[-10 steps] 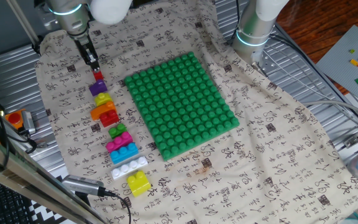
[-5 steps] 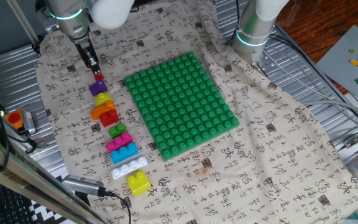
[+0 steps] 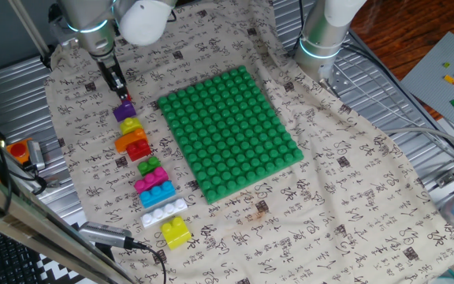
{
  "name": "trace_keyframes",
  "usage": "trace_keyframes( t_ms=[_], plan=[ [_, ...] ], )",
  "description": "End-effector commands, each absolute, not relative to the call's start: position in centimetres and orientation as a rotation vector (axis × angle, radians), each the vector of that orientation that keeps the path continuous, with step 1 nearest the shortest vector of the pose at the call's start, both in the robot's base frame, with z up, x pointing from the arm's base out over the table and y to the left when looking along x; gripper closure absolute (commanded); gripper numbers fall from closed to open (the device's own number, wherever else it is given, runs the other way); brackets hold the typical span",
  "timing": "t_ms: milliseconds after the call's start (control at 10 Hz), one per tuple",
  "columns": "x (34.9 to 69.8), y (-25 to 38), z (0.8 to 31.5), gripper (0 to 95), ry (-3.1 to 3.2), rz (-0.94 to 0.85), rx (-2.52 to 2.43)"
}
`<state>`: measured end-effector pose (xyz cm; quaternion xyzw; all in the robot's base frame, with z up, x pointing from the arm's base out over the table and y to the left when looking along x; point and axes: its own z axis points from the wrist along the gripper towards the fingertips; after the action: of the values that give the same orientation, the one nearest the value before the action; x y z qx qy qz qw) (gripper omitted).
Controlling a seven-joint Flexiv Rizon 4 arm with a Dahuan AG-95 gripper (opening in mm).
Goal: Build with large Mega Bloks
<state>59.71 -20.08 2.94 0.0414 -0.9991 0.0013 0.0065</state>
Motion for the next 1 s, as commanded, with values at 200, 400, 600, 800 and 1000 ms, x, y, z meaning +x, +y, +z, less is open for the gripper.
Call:
trace_keyframes(
  t_ms=[200, 400, 600, 800, 1000],
  plan=[
    [59.5, -20.1, 2.9, 76.0, -3.126, 0.000, 0.137],
    [59.3, -20.1, 3.1, 76.0, -3.126, 0.000, 0.140],
    [59.2, -20.0, 3.2, 95.0, -3.127, 0.000, 0.138],
    [59.0, -19.8, 4.0, 95.0, -3.118, -0.006, 0.143],
    [57.8, -18.6, 6.9, 95.0, -3.102, -0.017, 0.113]
  ],
)
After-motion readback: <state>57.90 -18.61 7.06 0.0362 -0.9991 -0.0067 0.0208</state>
